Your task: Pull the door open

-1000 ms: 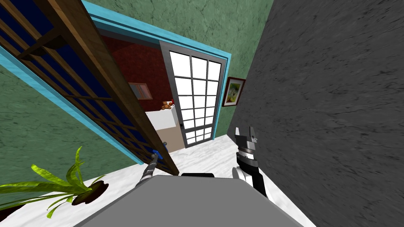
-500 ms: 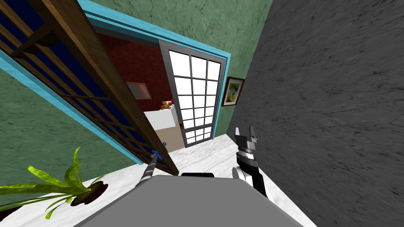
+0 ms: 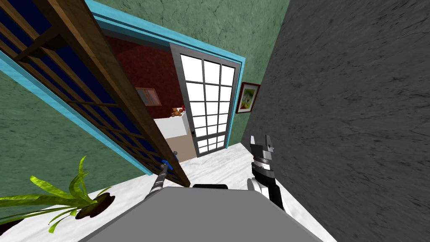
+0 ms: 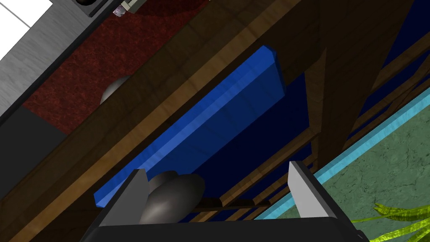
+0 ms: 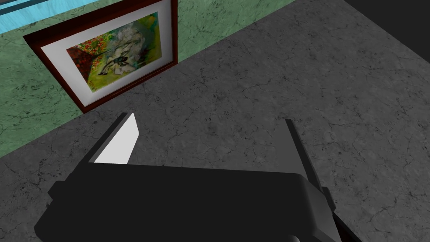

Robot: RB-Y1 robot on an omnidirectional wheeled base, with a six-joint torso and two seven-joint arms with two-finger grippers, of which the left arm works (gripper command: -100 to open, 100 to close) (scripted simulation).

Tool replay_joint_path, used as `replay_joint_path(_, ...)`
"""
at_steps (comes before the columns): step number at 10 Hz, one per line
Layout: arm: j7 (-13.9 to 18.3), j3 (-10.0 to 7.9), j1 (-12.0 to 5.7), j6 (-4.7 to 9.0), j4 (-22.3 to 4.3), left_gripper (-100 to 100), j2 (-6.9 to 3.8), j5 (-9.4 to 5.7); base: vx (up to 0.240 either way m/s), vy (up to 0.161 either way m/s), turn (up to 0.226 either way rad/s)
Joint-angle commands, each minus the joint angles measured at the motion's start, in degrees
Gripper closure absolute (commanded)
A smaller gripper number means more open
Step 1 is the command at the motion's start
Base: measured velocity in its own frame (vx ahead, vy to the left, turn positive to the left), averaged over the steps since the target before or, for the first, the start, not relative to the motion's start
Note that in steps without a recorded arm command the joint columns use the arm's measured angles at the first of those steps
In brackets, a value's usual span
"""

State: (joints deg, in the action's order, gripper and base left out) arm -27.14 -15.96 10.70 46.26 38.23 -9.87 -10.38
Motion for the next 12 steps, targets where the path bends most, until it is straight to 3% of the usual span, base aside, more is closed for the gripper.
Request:
replay_joint_path(1, 0.94, -1.55, -0.34, 0.56, -1.23, 100, -1.60, -1.00, 0.000, 0.000, 0.000)
replay_joint_path(2, 2.41, -1.14, -0.39, 0.63, -1.23, 100, -1.75, -1.49, -0.005, -0.004, -0.027)
replay_joint_path(4, 2.41, -1.14, -0.39, 0.63, -1.23, 100, -1.75, -1.49, -0.004, -0.009, -0.014)
replay_joint_path(6, 5.28, -0.32, -0.48, 0.76, -1.25, 100, -2.04, -2.47, -0.010, 0.006, -0.022)
replay_joint_path(12, 5.36, -0.32, -0.48, 0.76, -1.25, 100, -2.04, -2.47, 0.000, -0.002, 0.000)
